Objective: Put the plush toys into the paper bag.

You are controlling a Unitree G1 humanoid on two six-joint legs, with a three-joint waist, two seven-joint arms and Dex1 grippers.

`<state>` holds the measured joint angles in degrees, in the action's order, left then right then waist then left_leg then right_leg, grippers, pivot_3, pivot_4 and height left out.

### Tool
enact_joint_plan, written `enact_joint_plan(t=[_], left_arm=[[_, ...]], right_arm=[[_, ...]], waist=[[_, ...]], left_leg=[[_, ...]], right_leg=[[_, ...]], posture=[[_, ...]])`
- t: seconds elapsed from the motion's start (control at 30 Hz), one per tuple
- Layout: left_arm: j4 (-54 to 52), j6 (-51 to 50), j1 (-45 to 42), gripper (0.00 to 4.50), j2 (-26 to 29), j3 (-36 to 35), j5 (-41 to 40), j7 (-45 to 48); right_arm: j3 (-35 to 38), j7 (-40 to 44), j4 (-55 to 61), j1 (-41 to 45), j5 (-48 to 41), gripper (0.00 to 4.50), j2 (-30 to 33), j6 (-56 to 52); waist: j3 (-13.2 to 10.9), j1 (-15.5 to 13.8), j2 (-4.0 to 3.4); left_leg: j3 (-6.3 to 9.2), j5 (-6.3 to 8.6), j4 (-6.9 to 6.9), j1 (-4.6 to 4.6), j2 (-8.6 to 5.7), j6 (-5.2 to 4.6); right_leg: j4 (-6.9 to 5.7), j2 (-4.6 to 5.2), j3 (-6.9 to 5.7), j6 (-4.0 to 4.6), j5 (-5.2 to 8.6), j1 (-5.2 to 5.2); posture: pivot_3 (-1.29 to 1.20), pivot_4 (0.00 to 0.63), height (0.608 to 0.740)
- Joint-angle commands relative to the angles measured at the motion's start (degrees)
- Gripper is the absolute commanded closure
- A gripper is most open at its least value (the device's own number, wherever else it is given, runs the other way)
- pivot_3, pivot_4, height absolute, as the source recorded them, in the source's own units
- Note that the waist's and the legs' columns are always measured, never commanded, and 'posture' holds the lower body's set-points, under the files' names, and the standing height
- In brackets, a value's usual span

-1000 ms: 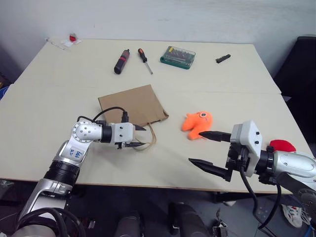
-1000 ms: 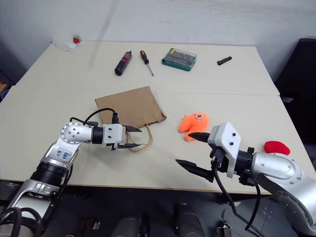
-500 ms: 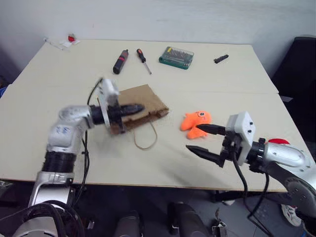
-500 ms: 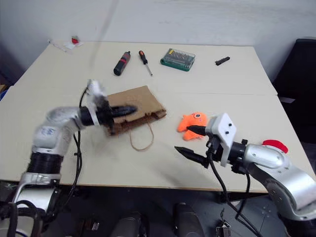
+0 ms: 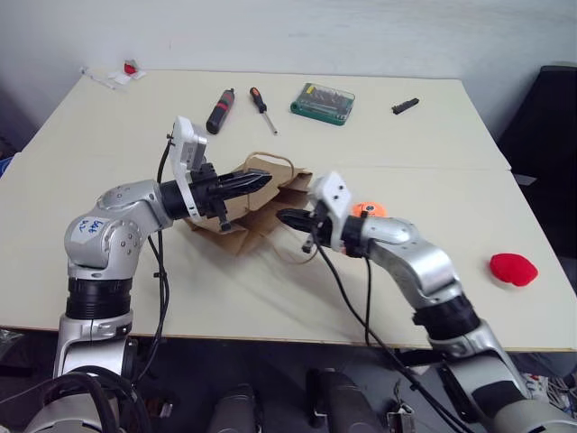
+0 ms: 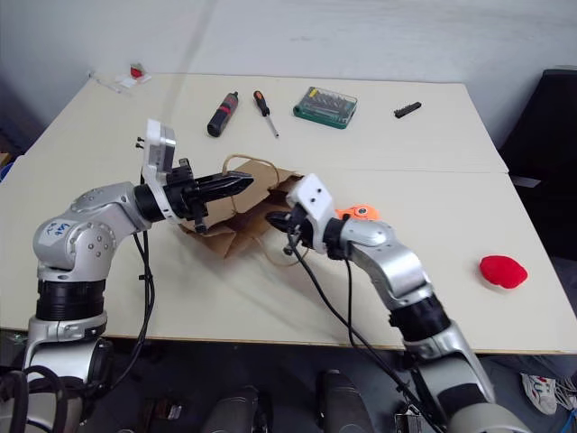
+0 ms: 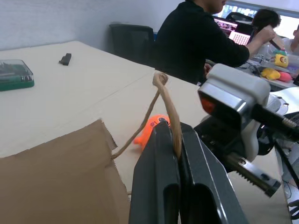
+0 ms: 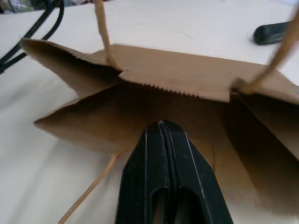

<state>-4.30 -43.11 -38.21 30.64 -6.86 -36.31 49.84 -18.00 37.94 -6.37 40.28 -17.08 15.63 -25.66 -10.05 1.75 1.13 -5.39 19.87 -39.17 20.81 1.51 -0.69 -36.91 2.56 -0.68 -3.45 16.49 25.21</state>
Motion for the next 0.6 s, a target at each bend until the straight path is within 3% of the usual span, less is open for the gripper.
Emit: enact_joint_plan(t=[0.03, 0.2, 0.4, 0.6], left_arm=[[-4.88, 0.41, 0.34, 4.50, -0.43, -1.16, -2.35, -0.77], [-3.10, -1.07, -1.99, 4.50, -2.52, -7.10, -5.71, -7.62], [1.03, -4.76, -6.83, 4.50, -4.39, -15.34, -11.69, -17.06], [-1.41, -6.57, -4.72, 4.50, -3.51, -12.47, -11.42, -17.64]], right_arm=[[-1.22, -1.15, -8.90, 3.57, 5.10, 4.49, -3.37, 4.50], [-6.38, -0.54, -20.30, 4.89, 14.40, 4.49, -4.81, 9.72], [-8.18, 1.92, -22.85, 3.74, 19.38, 4.49, -3.85, 12.79], [-5.96, 2.30, -21.07, 2.39, 19.64, 4.49, -4.08, 12.78]], waist=[[0.00, 0.04, 0.00], [0.00, 0.16, 0.00], [0.04, 0.47, 0.02], [0.07, 0.54, 0.03]], left_leg=[[0.00, -0.01, -0.05, 0.15, -0.01, -0.01], [0.02, -0.03, -0.13, 0.38, -0.01, 0.00], [0.02, -0.06, -0.15, 0.25, -0.01, 0.05], [0.03, -0.07, -0.15, 0.24, -0.01, 0.08]], right_leg=[[-0.05, 0.02, 0.00, 0.00, 0.00, 0.14], [-0.12, 0.03, -0.03, -0.01, -0.01, 0.34], [-0.23, 0.03, -0.02, -0.01, -0.01, 0.29], [-0.24, 0.03, -0.03, -0.01, -0.01, 0.27]], posture=[[0.00, 0.150, 0.740], [0.00, 0.150, 0.740], [0.00, 0.150, 0.740], [0.00, 0.150, 0.740]])
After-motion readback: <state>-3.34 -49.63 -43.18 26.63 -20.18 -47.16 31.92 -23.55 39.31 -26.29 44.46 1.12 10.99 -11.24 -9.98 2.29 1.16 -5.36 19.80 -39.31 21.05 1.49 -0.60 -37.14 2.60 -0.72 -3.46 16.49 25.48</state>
